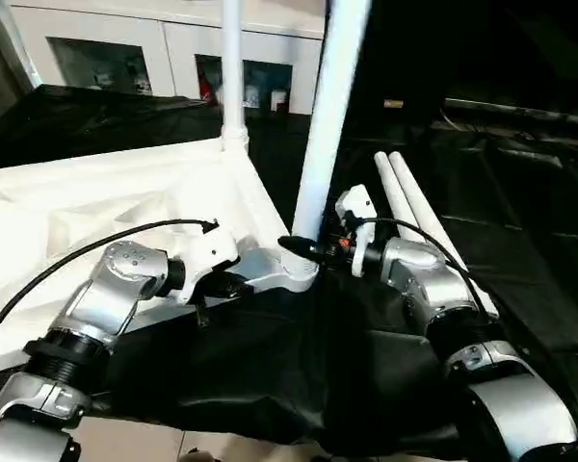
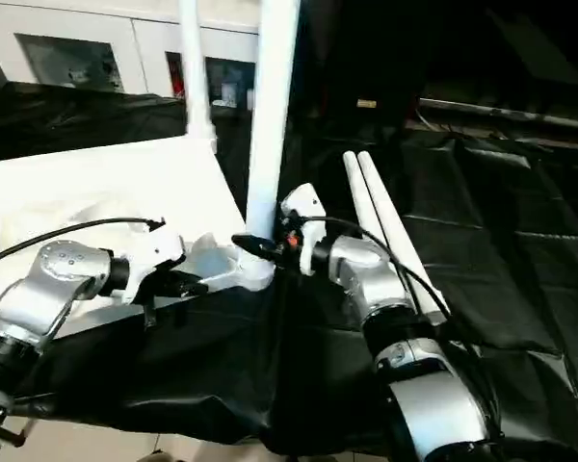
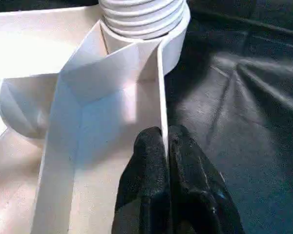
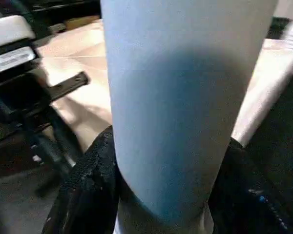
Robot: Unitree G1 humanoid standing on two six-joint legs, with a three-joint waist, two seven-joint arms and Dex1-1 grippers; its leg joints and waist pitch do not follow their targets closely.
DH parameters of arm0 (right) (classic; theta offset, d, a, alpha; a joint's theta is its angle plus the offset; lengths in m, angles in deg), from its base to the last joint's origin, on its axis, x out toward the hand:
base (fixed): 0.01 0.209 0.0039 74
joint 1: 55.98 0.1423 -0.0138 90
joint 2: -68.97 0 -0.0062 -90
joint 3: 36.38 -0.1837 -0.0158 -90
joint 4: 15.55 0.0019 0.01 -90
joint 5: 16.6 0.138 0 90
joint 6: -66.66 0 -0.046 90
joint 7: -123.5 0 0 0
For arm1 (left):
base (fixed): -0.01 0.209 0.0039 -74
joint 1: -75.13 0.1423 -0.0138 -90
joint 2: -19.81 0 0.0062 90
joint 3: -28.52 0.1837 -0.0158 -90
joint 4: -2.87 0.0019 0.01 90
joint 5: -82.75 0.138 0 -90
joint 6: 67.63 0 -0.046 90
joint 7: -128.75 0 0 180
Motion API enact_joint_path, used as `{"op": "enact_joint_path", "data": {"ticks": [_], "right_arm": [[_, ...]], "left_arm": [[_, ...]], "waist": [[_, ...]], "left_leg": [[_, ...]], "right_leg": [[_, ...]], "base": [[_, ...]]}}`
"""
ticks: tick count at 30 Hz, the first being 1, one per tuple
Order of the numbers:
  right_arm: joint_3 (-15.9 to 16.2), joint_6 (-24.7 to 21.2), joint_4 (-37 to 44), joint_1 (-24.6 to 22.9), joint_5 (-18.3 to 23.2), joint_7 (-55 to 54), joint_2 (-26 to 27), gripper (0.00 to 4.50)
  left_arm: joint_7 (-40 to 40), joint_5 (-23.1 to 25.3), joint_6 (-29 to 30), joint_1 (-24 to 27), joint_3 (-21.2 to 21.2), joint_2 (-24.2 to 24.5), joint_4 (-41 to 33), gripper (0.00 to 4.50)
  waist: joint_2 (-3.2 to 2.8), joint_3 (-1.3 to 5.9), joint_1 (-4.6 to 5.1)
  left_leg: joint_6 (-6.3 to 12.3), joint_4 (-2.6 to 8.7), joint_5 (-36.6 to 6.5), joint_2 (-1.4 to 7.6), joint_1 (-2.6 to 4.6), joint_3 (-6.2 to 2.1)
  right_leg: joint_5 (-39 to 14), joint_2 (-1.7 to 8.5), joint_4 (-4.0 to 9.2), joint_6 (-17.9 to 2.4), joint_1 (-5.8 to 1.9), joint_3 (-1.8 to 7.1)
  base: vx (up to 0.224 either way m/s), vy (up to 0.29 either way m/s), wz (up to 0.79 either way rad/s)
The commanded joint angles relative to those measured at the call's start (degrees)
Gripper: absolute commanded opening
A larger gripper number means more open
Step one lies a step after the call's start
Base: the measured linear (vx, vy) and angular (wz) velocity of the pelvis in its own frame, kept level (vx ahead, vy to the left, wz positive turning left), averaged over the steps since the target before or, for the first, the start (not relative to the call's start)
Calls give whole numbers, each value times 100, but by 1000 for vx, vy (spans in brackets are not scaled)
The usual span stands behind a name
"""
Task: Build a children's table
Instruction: Insert table leg to table base
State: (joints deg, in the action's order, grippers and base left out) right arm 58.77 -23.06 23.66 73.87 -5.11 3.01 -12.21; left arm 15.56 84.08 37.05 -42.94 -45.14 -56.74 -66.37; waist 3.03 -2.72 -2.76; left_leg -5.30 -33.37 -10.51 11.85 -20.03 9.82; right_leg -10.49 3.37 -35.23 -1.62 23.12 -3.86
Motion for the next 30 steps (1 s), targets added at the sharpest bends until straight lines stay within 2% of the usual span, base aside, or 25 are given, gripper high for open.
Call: {"op": "enact_joint_path", "data": {"ticks": [1, 3, 4, 5, 6, 9, 14, 17, 18, 22, 24, 26, 27, 30], "right_arm": [[331, -260, -306, -373, -294, 269, -104, 191], [407, -276, -279, -423, -343, 387, -153, 191], [567, -250, -256, -487, -479, 526, -255, 191], [591, -243, -253, -495, -502, 543, -271, 191], [641, -215, -250, -512, -554, 571, -306, 191], [631, -169, -268, -523, -605, 620, -336, 191], [585, -129, -284, -518, -662, 421, -330, 191], [343, -179, -320, -453, -418, 131, -205, 191], [169, -258, -297, -432, -249, 65, -147, 191], [-213, -444, -171, -498, 115, -11, -97, 191], [-316, -485, -147, -554, 214, -31, -100, 191], [-353, -482, -125, -644, 255, -45, -116, 191], [-370, -471, -91, -729, 270, -61, -120, 191], [-436, -415, -10, -942, 290, -125, -106, 191]], "left_arm": [[688, -471, -347, 30, 292, -145, -500, 0], [764, -478, -332, 44, 319, -113, -532, 0], [852, -438, -356, 50, 381, -69, -556, 0], [861, -428, -366, 50, 391, -64, -556, 0], [862, -395, -398, 42, 410, -63, -532, 0], [849, -331, -482, 5, 409, -94, -440, 0], [766, -257, -550, -54, 406, -112, -359, 0], [671, -222, -618, -69, 393, -115, -297, 0], [610, -193, -644, -65, 389, -112, -279, 0], [516, -167, -671, -47, 357, -119, -254, 0], [489, -158, -687, -43, 350, -118, -240, 0], [480, -148, -701, -46, 344, -121, -225, 0], [471, -138, -714, -52, 336, -125, -210, 0], [444, -110, -755, -73, 314, -140, -163, 0]], "waist": [[-61, 286, -7], [-59, 279, -23], [-62, 271, -28], [-87, 269, -40], [-76, 264, -42], [-78, 265, -51], [-68, 286, -46], [-68, 286, -46], [-60, 296, -46], [-62, 311, -54], [-65, 317, -74], [-62, 325, -76], [-83, 324, -85], [-73, 314, -109]], "left_leg": [[196, 403, -1292, 173, 24, -15], [195, 414, -1311, 177, 19, -18], [166, 421, -1399, 174, 32, -19], [153, 422, -1433, 172, 38, -24], [137, 427, -1494, 177, 41, -21], [64, 437, -1639, 182, 57, -35], [6, 449, -1713, 185, 65, -42], [-19, 455, -1757, 183, 63, -47], [-41, 454, -1773, 186, 73, -50], [-24, 452, -1706, 190, 70, -43], [-9, 441, -1677, 195, 87, -27], [-7, 451, -1587, 194, 56, -35], [-4, 451, -1554, 193, 59, -33], [-10, 455, -1596, 195, 63, -28]], "right_leg": [[-1578, 447, 451, -1125, -251, 308], [-1512, 440, 436, -1148, -255, 306], [-1661, 442, 457, -1126, -245, 302], [-1722, 449, 466, -1113, -246, 302], [-1806, 443, 480, -1075, -238, 305], [-1967, 447, 496, -1033, -225, 307], [-1785, 437, 478, -1078, -226, 305], [-1845, 444, 488, -1061, -221, 307], [-1882, 447, 489, -1051, -219, 307], [-1680, 446, 471, -1103, -228, 310], [-1559, 446, 471, -1134, -215, 320], [-1438, 443, 442, -1157, -246, 309], [-1386, 446, 441, -1164, -243, 310], [-1467, 453, 459, -1122, -239, 313]], "base": [[0, 0, 0], [0, 0, 0], [0, 0, 0], [0, 0, 0], [0, 0, 0], [0, 0, 0], [0, 0, 0], [0, 0, 0], [0, 0, 0], [0, 0, 0], [0, 0, 0], [0, 0, 0], [0, 0, 0], [0, 0, 0]]}}
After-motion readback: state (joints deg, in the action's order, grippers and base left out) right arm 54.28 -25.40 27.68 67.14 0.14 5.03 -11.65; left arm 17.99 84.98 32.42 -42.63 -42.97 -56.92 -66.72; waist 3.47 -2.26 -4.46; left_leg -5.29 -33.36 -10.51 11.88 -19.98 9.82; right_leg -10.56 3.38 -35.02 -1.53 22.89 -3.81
